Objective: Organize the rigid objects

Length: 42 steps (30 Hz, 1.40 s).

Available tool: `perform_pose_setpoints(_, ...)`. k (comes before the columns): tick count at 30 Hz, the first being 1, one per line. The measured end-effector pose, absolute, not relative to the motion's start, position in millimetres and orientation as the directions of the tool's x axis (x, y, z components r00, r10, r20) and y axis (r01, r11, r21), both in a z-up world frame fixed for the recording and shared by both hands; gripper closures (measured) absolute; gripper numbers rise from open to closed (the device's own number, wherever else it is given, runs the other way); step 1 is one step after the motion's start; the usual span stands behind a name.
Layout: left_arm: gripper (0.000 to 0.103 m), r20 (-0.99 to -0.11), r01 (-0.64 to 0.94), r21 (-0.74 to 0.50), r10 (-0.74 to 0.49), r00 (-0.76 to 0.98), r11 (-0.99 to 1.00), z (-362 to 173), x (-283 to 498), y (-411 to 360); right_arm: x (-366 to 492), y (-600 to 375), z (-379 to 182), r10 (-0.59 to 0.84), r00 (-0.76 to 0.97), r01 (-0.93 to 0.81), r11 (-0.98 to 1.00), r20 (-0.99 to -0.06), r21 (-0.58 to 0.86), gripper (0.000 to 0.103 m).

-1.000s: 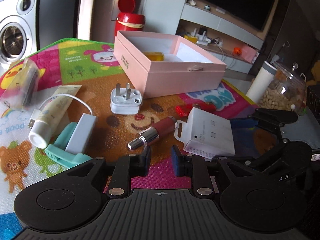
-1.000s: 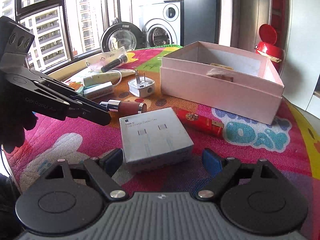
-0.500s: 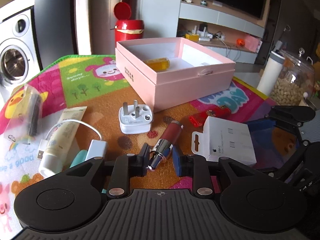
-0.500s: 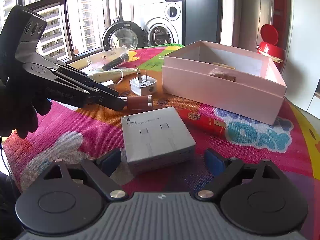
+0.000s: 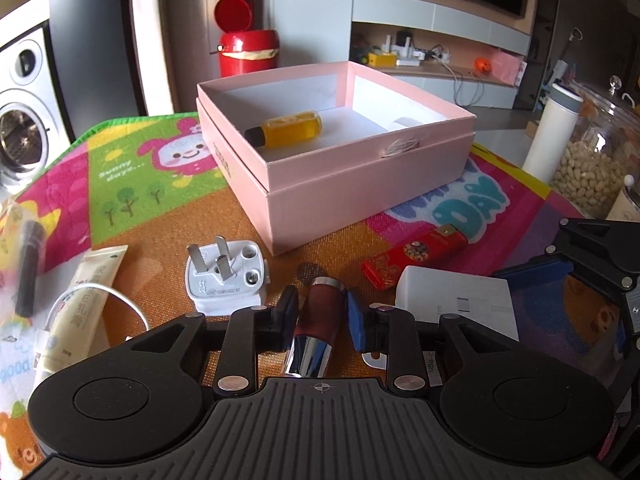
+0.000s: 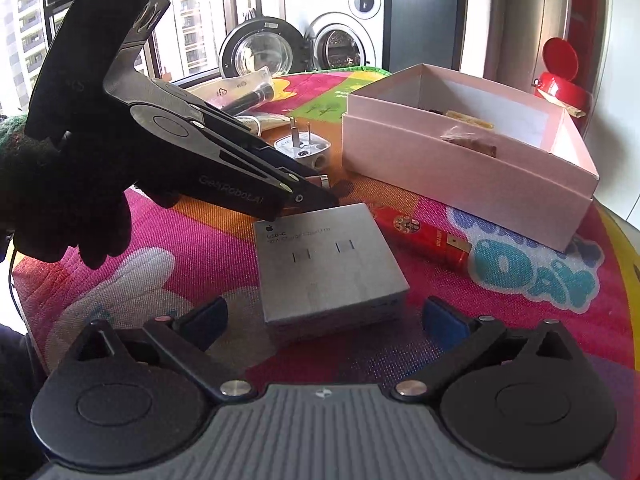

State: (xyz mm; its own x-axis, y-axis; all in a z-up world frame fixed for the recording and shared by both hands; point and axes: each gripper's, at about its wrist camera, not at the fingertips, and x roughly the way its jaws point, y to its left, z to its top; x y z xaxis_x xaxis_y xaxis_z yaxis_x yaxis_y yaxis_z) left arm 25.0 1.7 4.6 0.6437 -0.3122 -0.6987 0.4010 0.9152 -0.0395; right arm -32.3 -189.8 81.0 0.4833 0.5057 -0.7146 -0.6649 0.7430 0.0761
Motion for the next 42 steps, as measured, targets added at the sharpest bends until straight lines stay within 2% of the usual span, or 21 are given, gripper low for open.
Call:
perform_pose_setpoints(5,0.074,-0.662,0.403,-0.034,-0.323,0.677,0.914,0,5,9,-35,-192,81,0.516,0.497,-0.668,0.741,-0.698,0.072,0.000)
perform_pose_setpoints(8,0.078,-0.648,0.379,-0.087,-0.341,0.681,0.921,-1,-7,18,-37,-191,83,0.501,0.508,-0.661,0.748,-0.701,0.055,0.003)
perform_pose_setpoints(11,0.079,-0.646,0.351,-0.117,-0.340,0.683,0.929,1,-24,26,-37,-184,89,0.470,0.559,-0.658,0.753,-0.684,-0.021,0.006)
perform_pose_setpoints(13,0.079,-0.648,0.355,-0.093,-0.327,0.687,0.930,2,-37,26,-34,-178,92,0.465,0.575,-0.666,0.744,-0.673,-0.054,0.007)
perform_pose_setpoints(15,0.079,-0.655,0.366,-0.058,-0.312,0.688,0.929,3,-49,23,-29,-172,93,0.469,0.557,-0.686,0.725,-0.686,-0.062,0.013)
perform_pose_setpoints(17,0.079,-0.657,0.375,-0.042,-0.308,0.688,0.926,4,-60,22,-26,-169,93,0.473,0.529,-0.703,0.710,-0.705,-0.051,0.028)
perform_pose_setpoints(19,0.079,-0.659,0.384,-0.039,-0.312,0.684,0.923,4,-67,21,-28,-170,99,0.480,0.508,-0.713,0.700,-0.715,-0.038,0.033)
perform_pose_setpoints(23,0.079,-0.653,0.421,-0.056,-0.353,0.671,0.905,10,-81,16,-43,-185,117,0.472,0.528,-0.707,0.705,-0.706,-0.057,0.034)
perform_pose_setpoints(26,0.079,-0.614,0.442,-0.074,-0.390,0.686,0.894,29,-84,13,-51,-209,143,0.467,0.589,-0.675,0.733,-0.660,-0.083,0.034)
perform_pose_setpoints(28,0.079,-0.569,0.449,-0.074,-0.408,0.714,0.890,50,-78,13,-47,-225,166,0.462,0.642,-0.636,0.767,-0.612,-0.089,0.034)
perform_pose_setpoints(32,0.079,-0.412,0.434,-0.019,-0.402,0.818,0.901,112,-43,9,-22,-249,212,0.452,0.742,-0.557,0.826,-0.495,-0.081,0.034)
perform_pose_setpoints(35,0.079,-0.345,0.428,-0.062,-0.422,0.838,0.901,151,8,8,12,-251,233,0.409,0.800,-0.490,0.868,-0.438,-0.085,0.034)
perform_pose_setpoints(37,0.079,-0.338,0.414,-0.105,-0.424,0.840,0.904,166,45,5,39,-249,238,0.400,0.820,-0.461,0.886,-0.410,-0.056,0.033)
perform_pose_setpoints(38,0.078,-0.364,0.408,-0.115,-0.421,0.831,0.906,170,69,-1,51,-247,237,0.410,0.817,-0.465,0.884,-0.405,-0.043,0.029)
perform_pose_setpoints(40,0.078,-0.387,0.382,-0.139,-0.405,0.828,0.914,167,100,-7,74,-239,229,0.390,0.801,-0.458,0.888,-0.453,-0.045,0.020)
perform_pose_setpoints(42,0.078,-0.392,0.347,-0.166,-0.384,0.836,0.923,154,116,-5,81,-237,216,0.371,0.788,-0.441,0.897,-0.492,-0.030,0.020)
